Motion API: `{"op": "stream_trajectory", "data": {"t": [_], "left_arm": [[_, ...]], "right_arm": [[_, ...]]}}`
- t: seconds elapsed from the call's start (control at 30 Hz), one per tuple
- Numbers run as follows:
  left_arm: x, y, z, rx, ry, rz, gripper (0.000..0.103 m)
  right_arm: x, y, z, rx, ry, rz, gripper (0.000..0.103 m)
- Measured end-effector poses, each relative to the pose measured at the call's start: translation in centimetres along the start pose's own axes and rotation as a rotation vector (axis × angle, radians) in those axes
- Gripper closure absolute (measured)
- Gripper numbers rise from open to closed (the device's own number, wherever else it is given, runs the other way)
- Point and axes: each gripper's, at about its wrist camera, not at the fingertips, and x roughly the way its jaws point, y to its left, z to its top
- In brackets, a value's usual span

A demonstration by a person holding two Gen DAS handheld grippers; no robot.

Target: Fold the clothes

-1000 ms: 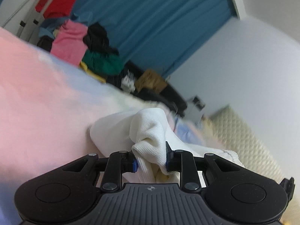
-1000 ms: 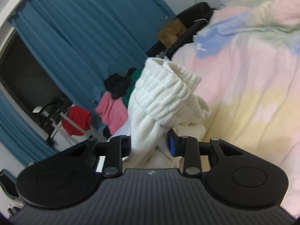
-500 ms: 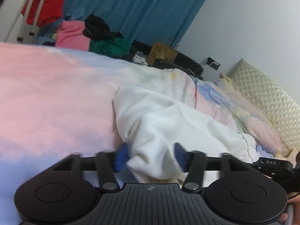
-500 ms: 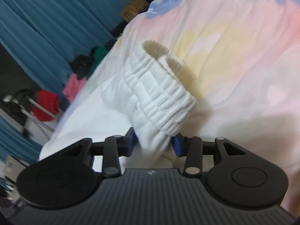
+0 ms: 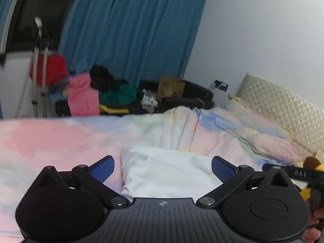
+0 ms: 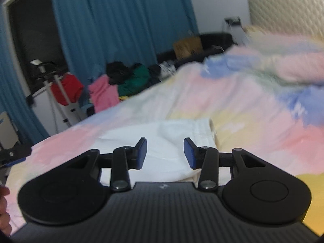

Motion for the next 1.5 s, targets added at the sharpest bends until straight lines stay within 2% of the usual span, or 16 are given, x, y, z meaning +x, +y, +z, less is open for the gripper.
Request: {"op": "stream_trajectory", "data": {"t": [0.1, 0.3, 0.33, 0.47, 0.57, 0.7, 0.93, 1.1, 1.23, 1.5], "left_arm": [[-4.0, -1.7, 0.0, 0.034, -0.019, 0.009, 0.000], [-9.6, -3.9, -1.6, 0.082, -0.016, 0.034, 0.000], [-10.4, -4.1, -2.0, 0.094, -0.024, 0.046, 0.000], [-12.6, -4.6, -3.7, 0.095, -0.046, 0.079, 0.000], [-13.9, -4.8, -4.8, 0.088, -0.077, 0.086, 0.000], [-14.1, -4.9, -6.0, 0.096, -0.080, 0.091, 0.000], [-13.2, -4.8, -8.5, 0.162, -0.072, 0.128, 0.000], [-12.5, -4.7, -9.8, 0.167, -0.046, 0.142, 0.000], [-11.9, -4.3, -10.2, 0.162, -0.035, 0.153, 0.000], [-11.7, -3.9, -10.2, 0.148, -0.034, 0.124, 0.000]], "right_arm": [[-3.3, 1.8, 0.7, -0.031, -0.042, 0.035, 0.059], [-8.2, 4.6, -0.1, -0.117, -0.119, 0.070, 0.025], [-8.9, 4.9, -0.5, -0.128, -0.130, 0.079, 0.016], [-10.5, 5.9, -2.4, -0.157, -0.137, 0.137, 0.016], [-11.0, 6.9, -4.1, -0.166, -0.123, 0.139, 0.016], [-10.6, 7.3, -6.5, -0.148, -0.122, 0.121, 0.016], [-8.9, 7.6, -9.8, -0.153, -0.107, 0.023, 0.016], [-8.9, 7.9, -10.6, -0.169, -0.109, -0.028, 0.016], [-8.8, 7.6, -10.8, -0.167, -0.105, -0.028, 0.016], [-8.2, 7.7, -10.7, -0.177, -0.087, -0.039, 0.016]]}}
